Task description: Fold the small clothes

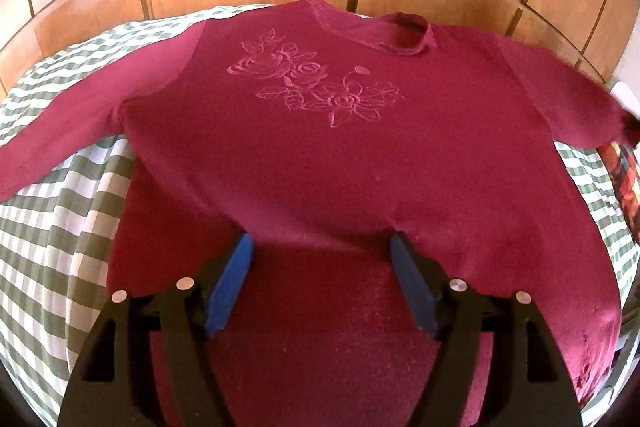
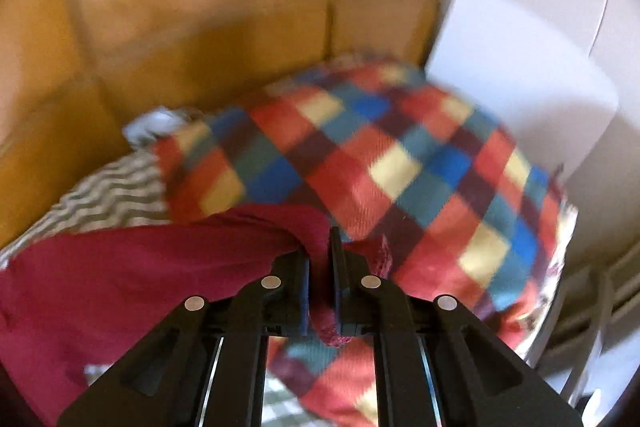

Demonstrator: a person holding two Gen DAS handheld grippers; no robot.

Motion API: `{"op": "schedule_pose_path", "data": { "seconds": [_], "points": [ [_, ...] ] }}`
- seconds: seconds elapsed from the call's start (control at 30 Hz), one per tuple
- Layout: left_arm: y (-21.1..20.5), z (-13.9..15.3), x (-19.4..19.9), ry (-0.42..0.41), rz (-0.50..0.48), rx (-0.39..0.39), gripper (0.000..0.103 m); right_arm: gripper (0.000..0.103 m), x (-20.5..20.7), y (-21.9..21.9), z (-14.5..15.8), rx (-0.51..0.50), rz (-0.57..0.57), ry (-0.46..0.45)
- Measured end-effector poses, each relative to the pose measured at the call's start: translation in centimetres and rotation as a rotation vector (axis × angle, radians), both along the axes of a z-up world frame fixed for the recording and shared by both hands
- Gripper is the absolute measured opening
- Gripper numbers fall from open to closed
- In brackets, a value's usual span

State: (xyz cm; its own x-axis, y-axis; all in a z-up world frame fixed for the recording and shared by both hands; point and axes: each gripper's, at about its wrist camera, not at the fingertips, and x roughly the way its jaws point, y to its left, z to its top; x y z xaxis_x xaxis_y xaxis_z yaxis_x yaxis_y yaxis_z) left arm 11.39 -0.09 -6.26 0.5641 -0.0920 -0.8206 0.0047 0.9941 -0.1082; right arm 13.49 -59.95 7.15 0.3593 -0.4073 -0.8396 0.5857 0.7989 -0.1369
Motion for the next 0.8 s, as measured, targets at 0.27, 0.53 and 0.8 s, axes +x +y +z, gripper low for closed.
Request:
{"op": "schedule_pose_path", "data": {
  "seconds": [0.27, 0.53, 0.8],
  "points": [
    [0.1, -0.2, 0.3, 0.005, 0.009, -0.006, 0.074, 0.08, -2.5, -2.9, 1.3, 0.102, -0.129, -0.256],
    [-0.1, -0.4, 0.2, 0.001, 0.009, -0.007, 0.076, 0.065, -7.4, -1.0, -1.5, 0.325, -0.062, -0.334],
    [-0.2, -0.3, 0.2, 0.001, 0.016, 0.003, 0.077, 0.011, -3.2, -3.7, -5.2, 0.464, -0.204, -0.357]
  ]
}}
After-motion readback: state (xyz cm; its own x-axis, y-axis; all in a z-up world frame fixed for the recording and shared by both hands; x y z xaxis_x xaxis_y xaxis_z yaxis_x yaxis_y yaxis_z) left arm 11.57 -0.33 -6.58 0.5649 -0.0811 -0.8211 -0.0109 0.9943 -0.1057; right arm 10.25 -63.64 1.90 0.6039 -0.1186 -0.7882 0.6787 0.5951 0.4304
